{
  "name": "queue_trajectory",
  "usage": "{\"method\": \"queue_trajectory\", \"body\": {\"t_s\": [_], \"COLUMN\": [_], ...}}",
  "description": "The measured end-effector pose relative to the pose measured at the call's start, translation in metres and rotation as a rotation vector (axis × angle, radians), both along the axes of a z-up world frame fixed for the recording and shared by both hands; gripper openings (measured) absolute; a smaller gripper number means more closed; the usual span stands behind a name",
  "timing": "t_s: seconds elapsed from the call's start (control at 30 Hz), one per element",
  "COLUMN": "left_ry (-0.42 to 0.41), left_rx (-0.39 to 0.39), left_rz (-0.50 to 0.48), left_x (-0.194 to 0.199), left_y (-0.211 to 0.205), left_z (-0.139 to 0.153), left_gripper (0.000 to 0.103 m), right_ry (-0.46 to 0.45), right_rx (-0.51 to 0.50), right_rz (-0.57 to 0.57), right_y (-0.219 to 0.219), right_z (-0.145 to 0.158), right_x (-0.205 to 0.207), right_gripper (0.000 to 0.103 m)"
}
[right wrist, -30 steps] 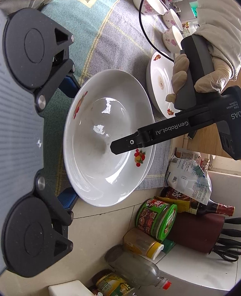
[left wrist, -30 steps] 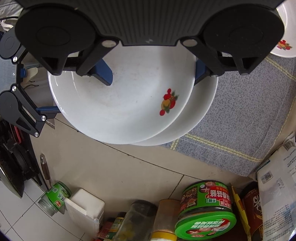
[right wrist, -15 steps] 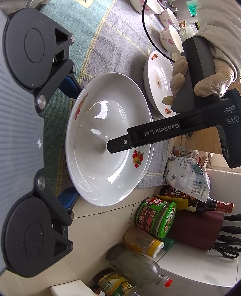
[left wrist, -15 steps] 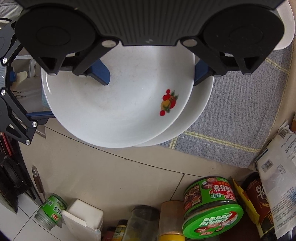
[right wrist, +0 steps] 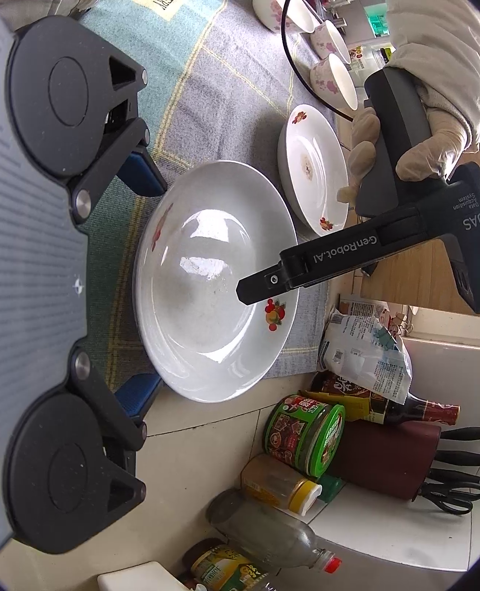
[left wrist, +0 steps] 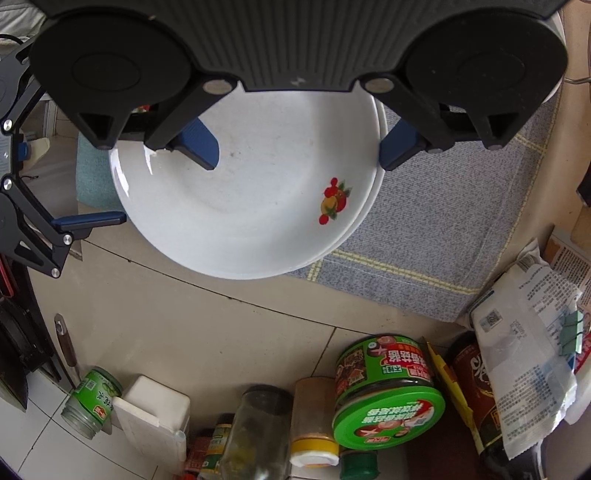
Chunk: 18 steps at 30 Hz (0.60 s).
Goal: Organize plates and bowls
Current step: 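Open both grippers and release the plate onto the stack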
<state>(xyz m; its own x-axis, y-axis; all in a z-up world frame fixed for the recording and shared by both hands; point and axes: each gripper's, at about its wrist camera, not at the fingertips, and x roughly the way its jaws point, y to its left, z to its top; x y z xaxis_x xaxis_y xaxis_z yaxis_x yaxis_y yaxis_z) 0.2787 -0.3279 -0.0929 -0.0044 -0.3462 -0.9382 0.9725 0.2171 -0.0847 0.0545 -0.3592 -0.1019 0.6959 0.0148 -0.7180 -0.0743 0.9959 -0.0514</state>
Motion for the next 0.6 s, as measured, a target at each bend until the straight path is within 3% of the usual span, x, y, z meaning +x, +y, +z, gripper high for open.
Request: {"method": "queue_trajectory", "body": {"t_s": [0.2,0.6], "left_ry": [0.039,-0.173], "left_rx": [-0.103,-0.308], "left_rz": [0.039,0.078], "left_x": [0.005,-0.044], "left_y": [0.016,0.063], "left_z": [0.018,0.05], "left_gripper": [0.094,0.097], "right_ry": [-0.012,-0.013], "right_rx": [-0.001,-0.025], "right_rz": [0.005,-0.121], "right_y": [0.002,0.012], "right_z": [0.002,0.006], "right_x": [0.002,-0.003], "right_gripper": [0.103,0.103]}}
